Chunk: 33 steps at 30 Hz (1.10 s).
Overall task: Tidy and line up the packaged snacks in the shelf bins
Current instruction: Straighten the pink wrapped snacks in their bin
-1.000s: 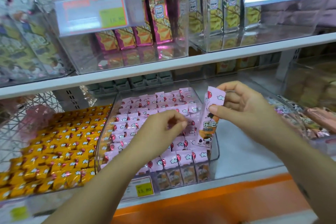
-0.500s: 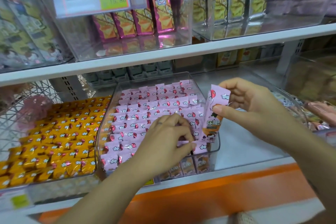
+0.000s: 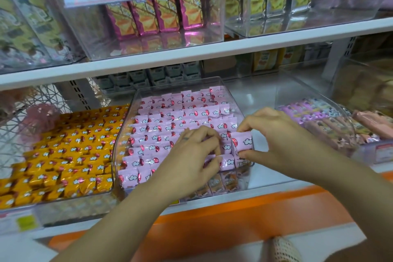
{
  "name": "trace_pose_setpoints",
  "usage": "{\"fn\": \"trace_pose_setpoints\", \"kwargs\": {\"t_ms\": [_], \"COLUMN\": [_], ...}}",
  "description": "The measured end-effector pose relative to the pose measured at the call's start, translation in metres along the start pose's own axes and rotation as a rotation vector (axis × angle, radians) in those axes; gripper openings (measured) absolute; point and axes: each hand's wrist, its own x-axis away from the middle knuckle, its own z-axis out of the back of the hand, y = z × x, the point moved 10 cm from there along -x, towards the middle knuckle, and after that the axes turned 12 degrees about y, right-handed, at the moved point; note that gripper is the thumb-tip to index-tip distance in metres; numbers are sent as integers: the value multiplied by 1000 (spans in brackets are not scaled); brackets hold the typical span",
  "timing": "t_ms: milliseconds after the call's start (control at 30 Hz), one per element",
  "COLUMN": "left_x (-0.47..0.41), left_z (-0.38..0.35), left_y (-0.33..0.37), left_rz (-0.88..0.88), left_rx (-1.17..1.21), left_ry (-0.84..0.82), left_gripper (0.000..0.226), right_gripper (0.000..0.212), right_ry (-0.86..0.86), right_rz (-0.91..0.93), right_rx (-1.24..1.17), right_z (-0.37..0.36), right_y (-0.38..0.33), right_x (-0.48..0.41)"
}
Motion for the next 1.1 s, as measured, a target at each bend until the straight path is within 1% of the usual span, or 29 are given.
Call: {"fn": "trace_pose_setpoints", "kwargs": {"t_ms": [67, 167, 300, 433, 500, 633, 700, 1000, 1100], "left_x": [0, 0, 3, 8, 10, 12, 11, 12, 13], "left_z": [0, -3, -4, -2, -2, 0, 1, 2, 3], "left_y": [4, 5, 7, 9, 9, 10, 11, 12, 12], "left_rz": [-21, -40, -102, -125, -127, -124, -122, -113, -110], "left_rx": [-27, -45, -95, -130, -127, -136, -145, -142, -136], "left_ry": [10, 17, 59, 82, 76, 97, 114, 126, 130], "left_gripper": [12, 9, 23, 27, 29, 20, 13, 11, 11], "right_gripper": [31, 27, 27, 25, 27, 36, 37, 28, 31], "right_ry": [-20, 36, 66, 57, 18, -154, -193, -171, -148], "right_rz": [25, 71, 48, 114, 109, 64, 76, 86, 51], "right_rx": [100, 117, 177, 191, 191, 365, 425, 410, 391], "right_z": [0, 3, 3, 1, -1, -13, -18, -16, -18], "right_y": [-6, -16, -15, -24, -25, -17, -19, -24, -22], "right_x": [5, 11, 14, 21, 19, 4, -2, 4, 3]}}
